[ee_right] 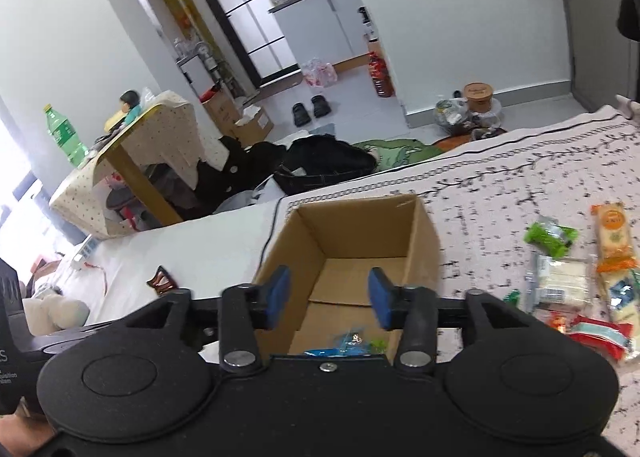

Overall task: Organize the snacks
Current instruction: 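Carry the blue packet with the left gripper over the box and release, then move the left gripper to the clear bar packet and grasp it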

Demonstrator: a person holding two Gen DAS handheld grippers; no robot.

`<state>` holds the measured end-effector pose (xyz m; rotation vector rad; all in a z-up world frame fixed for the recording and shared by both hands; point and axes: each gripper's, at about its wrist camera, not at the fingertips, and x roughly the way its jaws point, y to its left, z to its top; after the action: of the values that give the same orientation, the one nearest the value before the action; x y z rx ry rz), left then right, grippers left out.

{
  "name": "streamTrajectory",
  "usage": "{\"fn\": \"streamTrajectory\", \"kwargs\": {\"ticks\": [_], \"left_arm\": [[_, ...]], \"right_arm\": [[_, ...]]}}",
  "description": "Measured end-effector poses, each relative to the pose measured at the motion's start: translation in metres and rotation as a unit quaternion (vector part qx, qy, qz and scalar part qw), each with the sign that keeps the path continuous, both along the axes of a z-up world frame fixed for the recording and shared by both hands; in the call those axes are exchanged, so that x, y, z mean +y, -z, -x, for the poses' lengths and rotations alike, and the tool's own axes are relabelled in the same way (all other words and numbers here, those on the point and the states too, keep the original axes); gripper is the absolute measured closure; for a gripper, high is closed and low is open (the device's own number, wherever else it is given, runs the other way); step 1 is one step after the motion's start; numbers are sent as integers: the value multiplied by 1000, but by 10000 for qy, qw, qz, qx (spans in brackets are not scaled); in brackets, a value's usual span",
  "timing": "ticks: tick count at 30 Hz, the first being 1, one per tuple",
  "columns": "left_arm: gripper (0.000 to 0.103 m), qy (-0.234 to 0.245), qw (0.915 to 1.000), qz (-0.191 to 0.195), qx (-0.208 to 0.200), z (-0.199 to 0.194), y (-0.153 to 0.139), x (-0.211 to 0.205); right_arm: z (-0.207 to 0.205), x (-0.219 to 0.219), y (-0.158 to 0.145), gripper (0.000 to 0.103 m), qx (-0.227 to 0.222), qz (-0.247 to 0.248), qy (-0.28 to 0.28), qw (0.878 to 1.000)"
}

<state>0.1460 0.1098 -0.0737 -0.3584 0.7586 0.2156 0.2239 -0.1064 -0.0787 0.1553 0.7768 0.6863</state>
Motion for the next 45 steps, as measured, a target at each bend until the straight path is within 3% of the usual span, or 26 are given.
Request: {"fn": "streamTrajectory", "kwargs": {"ticks": [6, 8, 10, 13, 22, 27, 45], "left_arm": [[26, -34, 9999, 26, 137, 0, 3, -2], [26, -45, 9999, 22, 160, 1, 4, -3], [25, -25, 9998, 6, 188, 0, 4, -6], [24, 30, 9998, -4, 221, -1, 5, -11], [1, 327, 9994, 27, 96, -5, 4, -38], [0, 537, 9985, 18, 67, -12, 1, -57], [0, 1698, 9848, -270, 226, -36, 9, -140]], "right_arm": [[0, -33, 9, 50, 168, 107, 290, 9994], [1, -43, 12, 45, 213, 175, 397, 9988], [4, -55, 14, 31, 206, 244, 525, 9981], [8, -72, 14, 20, 75, 370, 694, 9969], [7, -118, 13, 6, 82, 511, 1147, 9921], [9, -138, 11, 0, -88, 627, 1385, 9883], [16, -209, 22, 0, -208, 1028, 1897, 9762]]}}
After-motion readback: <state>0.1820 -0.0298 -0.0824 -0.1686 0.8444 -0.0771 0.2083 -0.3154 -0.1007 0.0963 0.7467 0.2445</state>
